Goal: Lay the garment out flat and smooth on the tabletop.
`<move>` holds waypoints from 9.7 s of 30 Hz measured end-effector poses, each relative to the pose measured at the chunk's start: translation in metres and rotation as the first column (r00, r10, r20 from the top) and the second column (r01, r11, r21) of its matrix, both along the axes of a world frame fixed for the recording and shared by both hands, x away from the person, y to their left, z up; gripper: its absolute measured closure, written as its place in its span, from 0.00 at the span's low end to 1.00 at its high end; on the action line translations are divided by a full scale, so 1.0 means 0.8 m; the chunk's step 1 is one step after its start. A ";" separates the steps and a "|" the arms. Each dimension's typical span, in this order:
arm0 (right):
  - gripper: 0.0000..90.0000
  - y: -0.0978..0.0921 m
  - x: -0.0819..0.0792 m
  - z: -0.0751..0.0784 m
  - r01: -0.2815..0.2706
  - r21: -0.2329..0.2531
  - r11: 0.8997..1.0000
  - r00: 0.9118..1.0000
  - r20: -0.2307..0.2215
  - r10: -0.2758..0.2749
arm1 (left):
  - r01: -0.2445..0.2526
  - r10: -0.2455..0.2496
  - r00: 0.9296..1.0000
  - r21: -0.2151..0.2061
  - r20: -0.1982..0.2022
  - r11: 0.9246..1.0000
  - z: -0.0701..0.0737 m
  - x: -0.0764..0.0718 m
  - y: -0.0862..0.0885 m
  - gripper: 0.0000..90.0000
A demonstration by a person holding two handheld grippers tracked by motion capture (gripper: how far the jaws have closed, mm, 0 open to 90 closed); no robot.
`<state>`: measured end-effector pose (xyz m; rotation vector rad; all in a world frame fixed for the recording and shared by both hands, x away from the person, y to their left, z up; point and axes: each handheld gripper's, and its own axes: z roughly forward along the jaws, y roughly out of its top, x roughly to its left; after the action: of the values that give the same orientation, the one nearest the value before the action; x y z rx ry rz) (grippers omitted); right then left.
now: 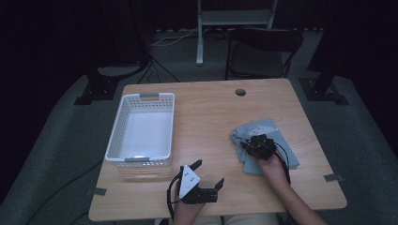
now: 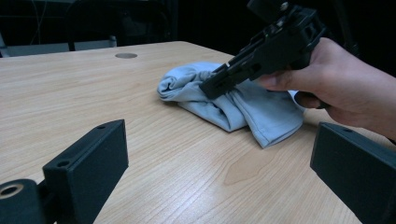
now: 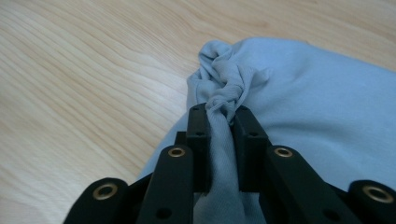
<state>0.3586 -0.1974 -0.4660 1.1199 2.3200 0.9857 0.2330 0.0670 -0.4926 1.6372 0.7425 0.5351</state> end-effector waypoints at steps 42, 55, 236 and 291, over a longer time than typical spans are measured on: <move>0.88 -0.206 -0.001 0.093 0.147 0.614 0.776 0.987 -0.037 -0.157 | -0.001 0.001 1.000 -0.003 -0.006 1.000 0.000 0.001 0.001 0.05; 0.54 -0.322 -0.005 0.045 0.394 0.585 0.709 0.911 -0.145 -0.387 | -0.001 0.001 1.000 0.002 -0.010 1.000 0.000 0.002 0.000 0.05; 0.27 -0.135 -0.051 0.033 0.098 0.034 0.995 0.994 -0.058 -0.096 | 0.015 0.074 0.976 0.405 -0.204 0.914 0.040 0.099 -0.061 0.19; 0.93 -0.143 0.014 0.041 -0.227 -0.102 0.969 0.974 -0.045 0.223 | 0.158 -0.019 0.955 0.453 -0.296 0.878 0.043 0.159 -0.072 0.94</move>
<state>0.3698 -0.3115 -0.4333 0.8506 2.5361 0.9128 0.3602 0.0094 -0.4578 2.2309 0.7780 0.4385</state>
